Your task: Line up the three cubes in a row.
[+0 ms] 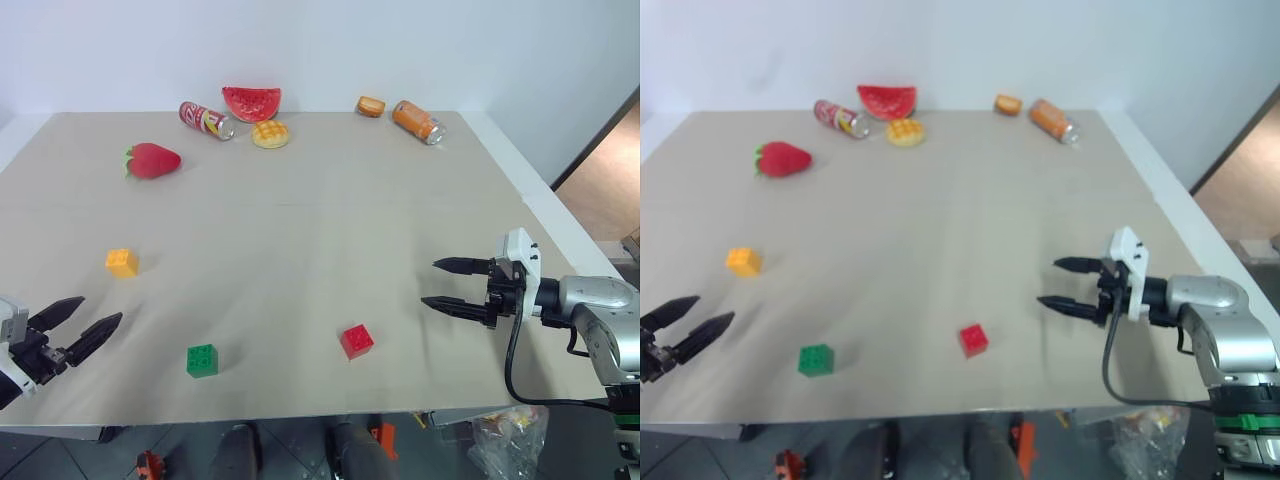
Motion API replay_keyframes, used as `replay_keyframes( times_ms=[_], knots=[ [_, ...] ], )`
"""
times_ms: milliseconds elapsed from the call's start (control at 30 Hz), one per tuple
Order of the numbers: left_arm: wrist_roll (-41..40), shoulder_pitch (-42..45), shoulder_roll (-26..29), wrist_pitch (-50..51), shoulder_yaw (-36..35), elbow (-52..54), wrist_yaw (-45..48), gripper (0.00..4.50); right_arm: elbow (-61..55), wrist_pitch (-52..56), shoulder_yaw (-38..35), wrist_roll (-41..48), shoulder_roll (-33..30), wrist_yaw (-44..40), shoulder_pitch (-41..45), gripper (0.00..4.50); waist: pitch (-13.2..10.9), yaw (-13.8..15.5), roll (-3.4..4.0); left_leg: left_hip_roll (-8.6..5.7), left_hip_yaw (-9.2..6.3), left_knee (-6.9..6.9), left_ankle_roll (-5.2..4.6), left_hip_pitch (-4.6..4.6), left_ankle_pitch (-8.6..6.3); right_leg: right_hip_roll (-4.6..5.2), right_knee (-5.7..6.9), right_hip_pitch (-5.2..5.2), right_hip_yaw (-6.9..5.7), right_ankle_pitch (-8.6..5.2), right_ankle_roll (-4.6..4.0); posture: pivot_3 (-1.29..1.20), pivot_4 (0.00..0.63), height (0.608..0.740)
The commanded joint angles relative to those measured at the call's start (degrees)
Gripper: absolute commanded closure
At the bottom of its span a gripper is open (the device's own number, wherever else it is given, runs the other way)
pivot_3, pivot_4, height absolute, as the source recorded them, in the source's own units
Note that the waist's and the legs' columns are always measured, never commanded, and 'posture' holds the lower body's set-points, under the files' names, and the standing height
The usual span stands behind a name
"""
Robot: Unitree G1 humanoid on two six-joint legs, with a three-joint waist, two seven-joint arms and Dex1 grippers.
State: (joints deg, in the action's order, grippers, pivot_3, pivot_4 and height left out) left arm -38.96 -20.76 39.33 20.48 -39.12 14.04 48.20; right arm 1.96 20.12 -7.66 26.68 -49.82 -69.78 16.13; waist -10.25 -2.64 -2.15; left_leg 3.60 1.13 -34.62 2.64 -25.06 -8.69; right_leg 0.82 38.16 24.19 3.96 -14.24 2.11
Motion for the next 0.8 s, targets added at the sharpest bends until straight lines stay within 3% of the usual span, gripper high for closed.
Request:
replay_keyframes(
  times_ms=[33, 333, 533, 800],
  knots=[
    [0.03, 0.61, 0.40, -0.38, -0.52, 0.20, 0.25, 0.48, -1.20, -0.52, -1.96, 0.49, -0.60, 0.30, 0.33, 0.23, 0.00, 0.00, 0.00, 0.00, 0.00, 0.00, 0.00, 0.00, 0.00, 0.00, 0.00, 0.00, 0.00, 0.00, 0.00, 0.00, 0.150, 0.740],
    [0.72, 2.29, 0.80, -2.32, 0.80, 0.90, 3.87, 0.48, 0.60, -1.07, -0.40, -0.97, 0.13, 1.15, 3.08, 0.23, 0.00, -0.02, 0.00, 0.00, 0.03, -0.04, -0.01, 0.00, 0.01, -0.02, 0.02, -0.01, 0.04, 0.04, 0.02, 0.00, 0.150, 0.740],
    [-2.60, 1.77, 1.30, -4.91, 0.62, 1.91, 13.22, 0.48, -0.75, -1.95, 1.20, -1.77, -1.79, -2.43, 2.89, 0.23, 0.00, -0.01, 0.01, 0.01, 0.02, -0.03, -0.01, 0.00, 0.01, -0.03, 0.02, 0.00, 0.04, 0.04, 0.02, 0.00, 0.150, 0.740],
    [-6.79, 9.85, 4.42, -6.77, 4.92, 8.20, 20.79, 0.48, -5.47, -7.93, 7.63, -6.01, -5.64, -10.13, -2.15, 0.23, 0.01, 0.26, 0.00, 0.01, 0.07, -0.12, -0.03, 0.01, 0.02, -0.01, 0.02, -0.07, 0.05, 0.05, 0.04, 0.00, 0.150, 0.740]
  ],
)
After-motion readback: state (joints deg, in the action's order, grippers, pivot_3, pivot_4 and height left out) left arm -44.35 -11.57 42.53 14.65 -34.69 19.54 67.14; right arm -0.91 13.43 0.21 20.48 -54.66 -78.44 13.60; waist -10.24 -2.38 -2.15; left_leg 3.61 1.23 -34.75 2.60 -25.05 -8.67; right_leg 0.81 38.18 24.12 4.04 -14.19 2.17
